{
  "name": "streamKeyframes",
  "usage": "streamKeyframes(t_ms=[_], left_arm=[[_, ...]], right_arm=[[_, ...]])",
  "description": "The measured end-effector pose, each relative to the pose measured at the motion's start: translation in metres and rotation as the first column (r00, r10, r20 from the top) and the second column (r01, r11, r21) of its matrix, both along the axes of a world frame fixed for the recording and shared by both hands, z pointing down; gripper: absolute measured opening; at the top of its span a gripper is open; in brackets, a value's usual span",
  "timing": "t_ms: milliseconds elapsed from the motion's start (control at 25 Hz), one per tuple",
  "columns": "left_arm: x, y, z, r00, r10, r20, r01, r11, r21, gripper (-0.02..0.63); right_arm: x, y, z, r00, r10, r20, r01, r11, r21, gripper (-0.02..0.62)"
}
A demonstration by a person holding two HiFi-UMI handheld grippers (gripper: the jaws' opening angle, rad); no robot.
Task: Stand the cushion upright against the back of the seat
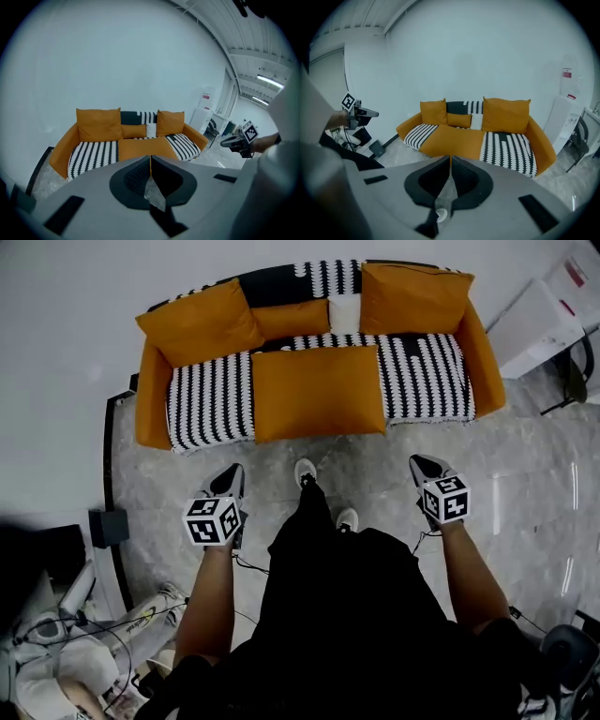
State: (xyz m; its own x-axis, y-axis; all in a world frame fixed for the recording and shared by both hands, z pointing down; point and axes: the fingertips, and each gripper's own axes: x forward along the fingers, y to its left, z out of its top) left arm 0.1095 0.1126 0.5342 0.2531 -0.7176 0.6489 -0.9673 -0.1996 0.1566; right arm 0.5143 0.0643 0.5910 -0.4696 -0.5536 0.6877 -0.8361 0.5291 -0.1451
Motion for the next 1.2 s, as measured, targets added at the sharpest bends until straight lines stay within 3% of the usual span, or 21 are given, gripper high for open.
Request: streamKeyframes(t_ms=[200,360,600,800,880,1080,1200], left_arm=[[-0.006,-0.03,0.051,1.0,-0.027,-0.013,0.026,0.995,-0.096,0.021],[-0.014,-0.051,0.111,0.998,0.051,0.045,-0.041,0.978,-0.203,0.022],[-0.042,-0.076,0.209,0.966,0.206,0.159,-0.137,0.922,-0.362,0.023],[-0.068,-0.089,0.289,0.967,0.211,0.146,-0.119,0.873,-0.473,0.025],[-0.08,-0.09,0.318,0.956,0.239,0.173,-0.118,0.848,-0.517,0.026],[-0.1,-0.09,0.388,0.919,0.329,0.217,-0.127,0.768,-0.628,0.123],[-0.105,-0.095,0.417,0.905,0.363,0.221,-0.143,0.75,-0.646,0.14]], right_arm=[[-0.011,-0.019,0.026,0.999,-0.017,-0.032,0.016,0.999,-0.035,0.04],[-0.031,-0.052,0.068,0.995,-0.03,-0.096,0.022,0.997,-0.08,0.041],[-0.044,-0.095,0.157,0.967,-0.07,-0.246,0.023,0.982,-0.187,0.041],[-0.036,-0.105,0.227,0.943,-0.095,-0.318,0.003,0.96,-0.279,0.041],[-0.027,-0.103,0.25,0.932,-0.1,-0.348,-0.013,0.951,-0.308,0.043],[-0.008,-0.102,0.308,0.906,-0.102,-0.411,-0.079,0.913,-0.4,0.131],[-0.003,-0.103,0.334,0.887,-0.117,-0.448,-0.091,0.905,-0.417,0.149]])
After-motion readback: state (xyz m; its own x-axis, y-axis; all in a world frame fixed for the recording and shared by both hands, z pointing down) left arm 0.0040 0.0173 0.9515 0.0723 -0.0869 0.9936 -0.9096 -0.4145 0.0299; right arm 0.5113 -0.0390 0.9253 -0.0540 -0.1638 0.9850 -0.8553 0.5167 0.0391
